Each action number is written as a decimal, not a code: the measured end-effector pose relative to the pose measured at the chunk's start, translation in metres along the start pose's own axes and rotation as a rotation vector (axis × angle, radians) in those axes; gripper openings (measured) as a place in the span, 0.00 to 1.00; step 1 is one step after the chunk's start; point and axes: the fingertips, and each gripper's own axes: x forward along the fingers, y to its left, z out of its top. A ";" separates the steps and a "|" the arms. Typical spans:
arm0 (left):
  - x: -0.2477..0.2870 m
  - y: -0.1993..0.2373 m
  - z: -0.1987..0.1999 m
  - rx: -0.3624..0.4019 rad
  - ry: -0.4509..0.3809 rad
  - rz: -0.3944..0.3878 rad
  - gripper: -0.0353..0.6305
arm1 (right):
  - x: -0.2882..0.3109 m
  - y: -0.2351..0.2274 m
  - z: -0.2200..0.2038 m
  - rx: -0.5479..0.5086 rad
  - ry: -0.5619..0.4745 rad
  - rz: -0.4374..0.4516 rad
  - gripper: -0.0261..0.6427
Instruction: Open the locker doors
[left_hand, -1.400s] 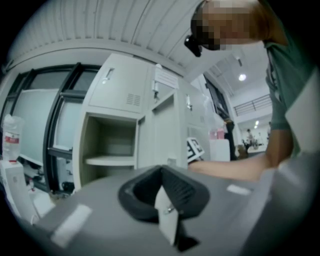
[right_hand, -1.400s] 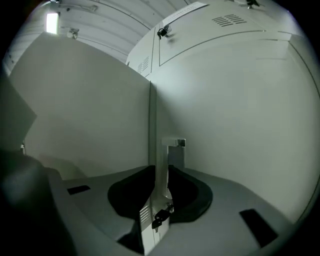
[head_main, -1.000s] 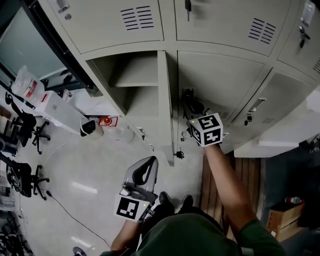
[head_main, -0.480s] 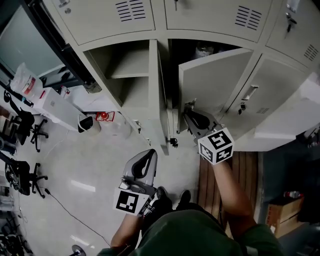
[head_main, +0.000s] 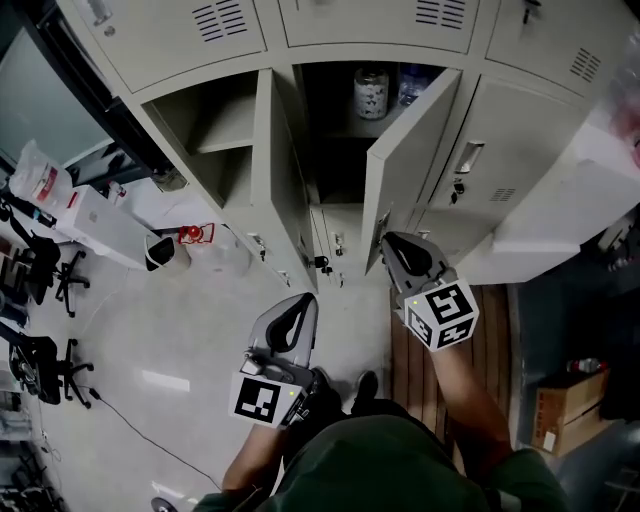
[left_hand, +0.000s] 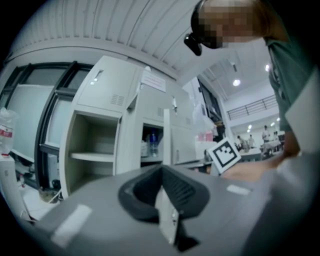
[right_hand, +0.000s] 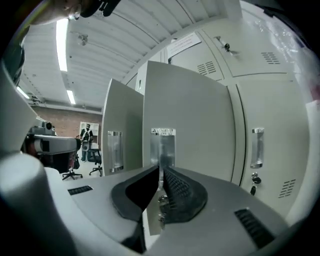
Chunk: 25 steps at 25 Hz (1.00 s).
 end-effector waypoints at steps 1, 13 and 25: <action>0.000 -0.003 0.000 0.001 0.000 -0.005 0.06 | -0.008 0.004 0.004 0.007 -0.023 -0.017 0.05; 0.004 -0.033 0.003 0.001 0.004 -0.151 0.06 | -0.026 0.001 0.009 -0.044 0.004 -0.292 0.30; 0.003 -0.042 0.010 -0.010 -0.015 -0.322 0.06 | -0.075 -0.017 0.000 -0.039 0.023 -0.473 0.22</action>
